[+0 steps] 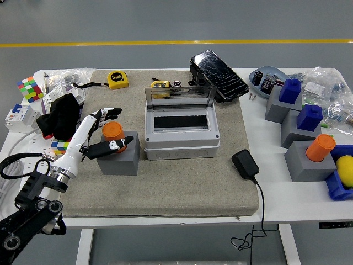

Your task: Fetch the battery,place it into the box,close the lid of the box

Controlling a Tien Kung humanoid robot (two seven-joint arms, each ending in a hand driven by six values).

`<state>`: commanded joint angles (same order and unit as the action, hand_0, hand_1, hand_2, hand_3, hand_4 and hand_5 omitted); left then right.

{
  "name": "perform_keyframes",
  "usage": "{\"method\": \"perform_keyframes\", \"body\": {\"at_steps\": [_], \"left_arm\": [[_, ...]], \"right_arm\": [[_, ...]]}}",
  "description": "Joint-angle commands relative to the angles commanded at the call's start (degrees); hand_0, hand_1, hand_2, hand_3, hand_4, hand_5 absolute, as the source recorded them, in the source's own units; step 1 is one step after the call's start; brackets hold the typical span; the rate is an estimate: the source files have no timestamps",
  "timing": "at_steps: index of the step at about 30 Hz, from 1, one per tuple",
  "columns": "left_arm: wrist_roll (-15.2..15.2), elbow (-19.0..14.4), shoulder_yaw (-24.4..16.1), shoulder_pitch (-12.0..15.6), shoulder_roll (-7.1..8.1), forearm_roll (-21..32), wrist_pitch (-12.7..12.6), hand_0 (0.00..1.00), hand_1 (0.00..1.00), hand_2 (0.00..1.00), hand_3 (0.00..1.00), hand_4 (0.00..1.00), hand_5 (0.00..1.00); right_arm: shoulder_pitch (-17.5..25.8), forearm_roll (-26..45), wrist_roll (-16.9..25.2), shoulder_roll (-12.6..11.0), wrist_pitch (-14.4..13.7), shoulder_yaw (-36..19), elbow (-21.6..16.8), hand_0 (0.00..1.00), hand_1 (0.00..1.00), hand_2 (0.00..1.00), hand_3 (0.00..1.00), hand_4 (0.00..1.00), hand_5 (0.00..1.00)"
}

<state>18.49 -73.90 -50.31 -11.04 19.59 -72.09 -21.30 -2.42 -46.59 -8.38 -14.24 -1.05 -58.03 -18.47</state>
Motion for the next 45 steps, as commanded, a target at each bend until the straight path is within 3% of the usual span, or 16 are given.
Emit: {"method": "perform_keyframes", "body": {"at_steps": [6,7,12,13,18,19,22,24,25,30,31,42,43,45], "left_arm": [[2.8,1.4,2.2,-0.8,-0.02,3.5,-1.5,0.623,0.757,0.697,0.602,0.998,0.097],[3.6,1.7,2.7,-1.0,-0.07,4.6,-1.9,0.505,0.609,0.499,0.403,0.998,0.002],[7.4,2.6,4.5,-2.3,-0.45,10.9,-3.3,0.505,0.609,0.499,0.403,0.998,0.002],[8.1,2.8,5.0,-2.7,-0.57,12.6,-3.3,0.431,0.417,0.342,0.302,0.994,0.002],[10.5,3.5,7.5,-4.2,-1.05,20.6,-2.7,0.431,0.417,0.342,0.302,0.994,0.002],[10.9,3.6,8.0,-4.5,-1.19,21.8,-2.6,0.387,0.36,0.304,0.282,0.933,0.002],[11.3,3.8,9.1,-5.2,-1.56,23.9,-2.4,0.387,0.36,0.304,0.282,0.933,0.002],[11.6,4.1,9.9,-5.6,-1.8,24.7,-2.4,0.387,0.36,0.304,0.282,0.933,0.002],[12.0,4.2,10.4,-5.9,-1.92,25.3,-2.5,0.211,0.249,0.26,0.257,0.846,0.002],[13.8,4.6,11.2,-6.8,-1.94,27.1,-2.9,0.211,0.249,0.26,0.257,0.846,0.002],[14.1,4.6,11.3,-7.0,-1.97,27.3,-3.0,0.096,0.117,0.169,0.188,0.784,0.002],[15.8,4.7,12.8,-8.5,-2.24,29.4,-3.3,0.072,0.091,0.156,0.177,0.757,0.002],[15.9,4.7,13.0,-8.6,-2.22,29.6,-3.3,0.026,0.054,0.123,0.157,0.715,0.002],[16.4,4.7,13.3,-8.8,-2.21,29.9,-3.4,0.026,0.054,0.123,0.157,0.715,0.002]], "right_arm": [[0.0,0.0,0.0,0.0,0.0,0.1,0.0,0.649,0.679,0.693,0.636,0.993,0.555],[0.1,0.1,0.0,0.0,0.0,0.1,0.0,0.649,0.679,0.693,0.635,0.993,0.555],[0.0,0.1,0.0,0.0,0.0,0.2,0.0,0.649,0.679,0.693,0.635,0.993,0.555],[0.0,0.1,0.0,0.0,0.0,0.2,0.0,0.649,0.679,0.693,0.635,0.993,0.555],[-0.2,0.2,0.0,0.1,0.0,0.2,-0.1,0.649,0.679,0.693,0.635,0.993,0.555],[-0.2,0.2,0.0,0.1,0.0,0.2,-0.1,0.649,0.679,0.692,0.636,0.993,0.555],[-0.2,0.2,0.0,0.0,0.0,0.3,-0.1,0.649,0.679,0.692,0.636,0.993,0.555],[-0.2,0.3,0.0,0.1,0.0,0.4,-0.1,0.649,0.679,0.692,0.636,0.993,0.555],[-0.2,0.3,0.0,0.1,0.0,0.4,-0.1,0.649,0.678,0.692,0.636,0.992,0.555],[-0.1,0.3,0.0,0.0,0.0,0.6,0.0,0.649,0.678,0.692,0.636,0.992,0.555],[-0.1,0.3,0.0,0.0,0.0,0.6,0.0,0.649,0.679,0.692,0.637,0.992,0.554],[-0.2,0.4,0.1,0.0,-0.1,0.6,-0.1,0.649,0.677,0.691,0.635,0.992,0.554],[-0.2,0.4,0.1,0.0,-0.1,0.7,-0.1,0.649,0.677,0.691,0.634,0.992,0.553],[-0.2,0.4,0.1,0.0,-0.1,0.8,0.0,0.649,0.677,0.691,0.634,0.992,0.553]]}}
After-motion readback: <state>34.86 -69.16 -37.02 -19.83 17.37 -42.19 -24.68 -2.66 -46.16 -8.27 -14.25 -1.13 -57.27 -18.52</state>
